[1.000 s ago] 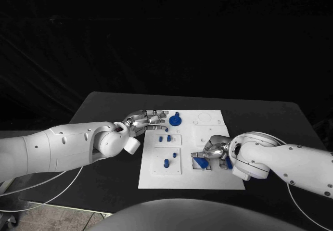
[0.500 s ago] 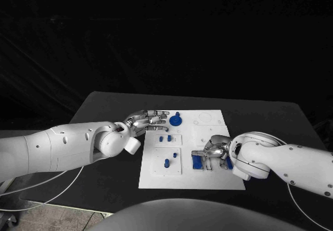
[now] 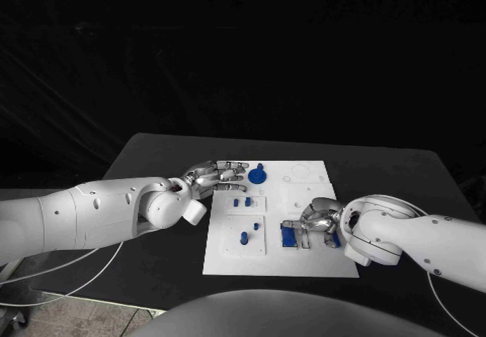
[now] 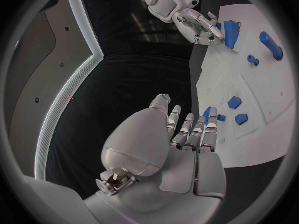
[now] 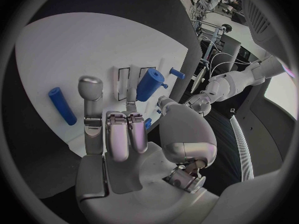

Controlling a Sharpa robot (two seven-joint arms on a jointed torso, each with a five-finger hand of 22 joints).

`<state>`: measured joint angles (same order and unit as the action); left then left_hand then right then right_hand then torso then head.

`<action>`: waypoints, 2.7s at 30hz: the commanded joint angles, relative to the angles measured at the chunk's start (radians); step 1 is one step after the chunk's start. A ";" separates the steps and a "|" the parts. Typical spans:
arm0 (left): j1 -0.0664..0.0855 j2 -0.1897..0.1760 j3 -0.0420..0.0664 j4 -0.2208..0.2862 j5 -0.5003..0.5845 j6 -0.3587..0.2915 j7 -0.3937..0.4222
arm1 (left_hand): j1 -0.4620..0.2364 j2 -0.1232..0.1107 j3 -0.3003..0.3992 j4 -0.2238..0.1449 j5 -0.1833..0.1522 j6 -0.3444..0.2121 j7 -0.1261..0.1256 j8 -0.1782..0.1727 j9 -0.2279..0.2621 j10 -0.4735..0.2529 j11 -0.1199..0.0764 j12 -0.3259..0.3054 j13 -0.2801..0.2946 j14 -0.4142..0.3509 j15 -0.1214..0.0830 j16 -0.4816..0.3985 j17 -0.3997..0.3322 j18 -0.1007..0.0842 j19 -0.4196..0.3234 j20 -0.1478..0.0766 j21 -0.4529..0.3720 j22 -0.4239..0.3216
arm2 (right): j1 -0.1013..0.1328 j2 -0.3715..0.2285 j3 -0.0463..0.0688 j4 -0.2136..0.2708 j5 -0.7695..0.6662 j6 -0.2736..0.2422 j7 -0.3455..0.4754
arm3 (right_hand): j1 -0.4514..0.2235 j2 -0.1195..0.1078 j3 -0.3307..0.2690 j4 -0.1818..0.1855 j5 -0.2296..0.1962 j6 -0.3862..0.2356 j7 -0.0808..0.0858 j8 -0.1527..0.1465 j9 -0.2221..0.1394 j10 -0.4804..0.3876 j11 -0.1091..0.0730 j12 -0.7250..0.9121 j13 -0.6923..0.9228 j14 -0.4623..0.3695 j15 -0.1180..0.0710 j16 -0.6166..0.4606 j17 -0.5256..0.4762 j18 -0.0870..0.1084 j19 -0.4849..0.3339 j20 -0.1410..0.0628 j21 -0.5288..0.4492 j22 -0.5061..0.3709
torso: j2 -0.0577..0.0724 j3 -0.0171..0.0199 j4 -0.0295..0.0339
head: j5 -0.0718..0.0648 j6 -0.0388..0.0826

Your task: Assemble the parts on the task board

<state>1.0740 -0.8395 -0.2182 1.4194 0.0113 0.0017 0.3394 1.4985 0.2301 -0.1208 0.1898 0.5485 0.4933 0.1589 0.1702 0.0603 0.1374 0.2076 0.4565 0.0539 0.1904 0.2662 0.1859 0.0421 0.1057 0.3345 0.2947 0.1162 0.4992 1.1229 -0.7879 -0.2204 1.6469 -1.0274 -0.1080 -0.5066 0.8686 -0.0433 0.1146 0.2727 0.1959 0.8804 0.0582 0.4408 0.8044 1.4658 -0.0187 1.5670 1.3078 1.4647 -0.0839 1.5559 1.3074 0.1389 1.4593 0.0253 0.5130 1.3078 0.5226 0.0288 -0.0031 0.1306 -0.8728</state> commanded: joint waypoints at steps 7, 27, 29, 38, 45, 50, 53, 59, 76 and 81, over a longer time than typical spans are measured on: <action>-0.001 0.002 0.001 0.001 -0.005 0.019 0.005 | 0.010 0.000 0.003 -0.006 0.006 0.007 0.014 0.004 0.002 0.006 0.000 0.006 0.001 0.009 -0.002 0.006 0.001 -0.011 0.008 -0.003 0.004 0.001 | -0.001 -0.038 0.000 0.049 -0.118 -0.008 0.119 | 0.097 -0.015 -0.033 -0.029 -0.025 -0.019 -0.011 0.068 0.050 0.105 -0.004 0.004 0.263 0.101 -0.001 0.002 0.238 0.006 0.007 -0.001 0.005 0.069 | 0.000 -0.0002 0.0000 | -0.005 0.000; -0.001 0.002 0.001 -0.002 -0.005 0.021 0.000 | 0.011 -0.001 0.005 -0.008 0.007 0.008 0.014 0.004 0.002 0.008 0.002 0.007 0.001 0.008 -0.002 0.006 0.001 -0.011 0.008 -0.003 0.004 -0.001 | -0.014 -0.059 0.000 0.062 -0.130 0.073 0.114 | 0.167 0.016 -0.126 0.003 -0.082 -0.071 -0.037 0.293 0.262 0.105 -0.026 0.004 0.263 0.100 -0.017 0.001 0.236 0.007 0.006 -0.014 -0.010 0.068 | 0.000 -0.0005 0.0002 | -0.002 0.000; -0.001 0.003 0.001 -0.002 -0.005 0.022 0.000 | 0.012 -0.001 0.005 -0.009 0.008 0.007 0.014 0.004 0.001 0.008 0.003 0.007 0.001 0.009 -0.002 0.007 0.001 -0.011 0.008 -0.003 0.004 -0.001 | -0.016 -0.059 0.000 0.061 -0.133 0.074 0.110 | 0.186 0.019 -0.126 -0.006 -0.047 -0.076 -0.039 0.303 0.275 0.105 -0.027 0.004 0.263 0.100 -0.019 0.001 0.236 0.007 0.006 -0.016 -0.011 0.068 | 0.000 -0.0004 0.0004 | -0.002 0.000; -0.001 0.003 0.001 -0.002 -0.005 0.023 -0.001 | 0.012 -0.001 0.006 -0.010 0.008 0.007 0.014 0.004 0.001 0.009 0.004 0.007 0.001 0.009 -0.002 0.008 0.001 -0.011 0.009 -0.003 0.004 -0.001 | -0.021 -0.051 0.000 0.051 -0.143 0.054 0.107 | 0.263 0.024 -0.098 -0.040 0.348 -0.094 -0.050 0.319 0.312 0.105 -0.037 0.004 0.263 0.100 -0.027 0.000 0.234 0.007 0.005 -0.023 -0.013 0.069 | 0.000 -0.0002 0.0000 | -0.001 0.000; -0.002 0.004 0.001 -0.003 -0.005 0.024 -0.002 | 0.012 -0.001 0.006 -0.010 0.008 0.007 0.014 0.004 0.001 0.009 0.004 0.007 0.001 0.009 -0.002 0.008 0.001 -0.011 0.009 -0.003 0.004 -0.001 | -0.023 -0.048 0.000 0.049 -0.144 0.038 0.111 | 0.303 0.030 -0.052 -0.056 0.432 -0.085 -0.058 0.319 0.318 0.105 -0.044 0.004 0.263 0.101 -0.032 0.002 0.238 0.006 0.008 -0.027 -0.003 0.071 | 0.000 -0.0004 0.0005 | -0.001 0.000; -0.002 0.005 0.001 -0.003 -0.005 0.025 -0.003 | 0.012 -0.001 0.006 -0.010 0.008 0.007 0.014 0.004 0.001 0.009 0.004 0.007 0.001 0.009 -0.002 0.008 0.001 -0.011 0.009 -0.003 0.004 -0.001 | -0.024 -0.047 0.000 0.050 -0.143 0.035 0.116 | 0.333 0.035 -0.016 -0.073 0.409 -0.066 -0.065 0.326 0.325 0.105 -0.050 0.004 0.263 0.101 -0.037 0.002 0.239 0.005 0.011 -0.031 0.005 0.073 | 0.000 -0.0001 0.0003 | 0.000 0.000; -0.002 0.004 0.001 -0.003 -0.005 0.025 -0.003 | 0.012 -0.001 0.006 -0.010 0.008 0.007 0.014 0.004 0.001 0.009 0.004 0.007 0.001 0.009 -0.002 0.008 0.001 -0.011 0.009 -0.003 0.004 -0.001 | -0.024 -0.045 0.000 0.051 -0.141 0.043 0.118 | 0.357 0.028 0.009 -0.092 0.344 -0.042 -0.067 0.342 0.338 0.105 -0.053 0.004 0.263 0.101 -0.039 0.001 0.238 0.005 0.012 -0.034 0.004 0.072 | 0.000 -0.0001 0.0001 | 0.000 0.000; -0.002 0.003 0.001 -0.003 -0.005 0.026 -0.003 | 0.012 -0.001 0.008 -0.012 0.009 0.008 0.013 0.005 0.001 0.012 0.008 0.011 0.001 0.011 -0.001 0.009 0.002 -0.011 0.009 -0.003 0.004 -0.001 | -0.026 -0.037 0.000 0.053 -0.150 0.064 0.109 | 0.337 0.003 -0.004 -0.094 0.051 -0.013 -0.065 0.358 0.357 0.105 -0.050 0.004 0.263 0.100 -0.038 0.001 0.236 0.003 0.013 -0.033 0.010 0.073 | 0.000 -0.0003 0.0007 | -0.002 0.000; -0.002 -0.007 0.001 0.006 -0.005 0.035 0.034 | 0.008 -0.016 0.012 -0.026 0.010 0.020 0.013 0.009 0.002 0.035 0.016 0.033 0.004 0.025 0.000 0.023 0.004 -0.012 0.017 -0.003 0.008 -0.003 | -0.015 -0.072 0.000 0.084 -0.157 0.016 0.137 | 0.258 -0.047 -0.101 -0.023 -0.147 -0.031 -0.057 0.299 0.331 0.105 -0.046 0.004 0.263 0.099 -0.034 -0.002 0.232 0.001 0.017 -0.030 0.018 0.074 | -0.001 -0.0001 0.0002 | 0.006 0.000; -0.002 -0.036 0.002 0.047 -0.006 0.031 0.088 | -0.018 -0.031 0.008 -0.027 0.007 0.050 0.022 0.021 0.005 0.078 0.035 0.070 0.008 0.043 -0.007 0.038 0.005 -0.007 0.031 -0.004 0.017 -0.007 | 0.027 -0.121 0.001 0.114 -0.142 -0.022 0.144 | 0.167 -0.017 -0.129 0.020 -0.148 -0.017 -0.049 0.226 0.261 0.105 -0.039 0.004 0.263 0.100 -0.029 -0.001 0.233 0.000 0.019 -0.028 0.026 0.076 | 0.000 -0.0014 -0.0001 | -0.006 0.000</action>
<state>1.0726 -0.8698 -0.2176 1.4537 0.0111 0.0126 0.3590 1.4861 0.1993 -0.1103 0.1624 0.5566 0.5398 0.1638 0.1893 0.0647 0.2094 0.2436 0.5234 0.0611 0.2298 0.2626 0.2208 0.0469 0.1090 0.3584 0.2899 0.1278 0.4926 1.1433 -0.9012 -0.2209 1.7538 -1.1745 -0.0779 -0.3834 1.0497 -0.0666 -0.0105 0.2913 0.0522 0.8606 0.0045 0.6755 1.0741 1.4676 -0.0634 1.5670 1.3081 1.4682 -0.1165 1.5559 1.3077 0.1391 1.4665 -0.0037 0.5348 1.3078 0.5220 0.0285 -0.0030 0.1315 -0.8728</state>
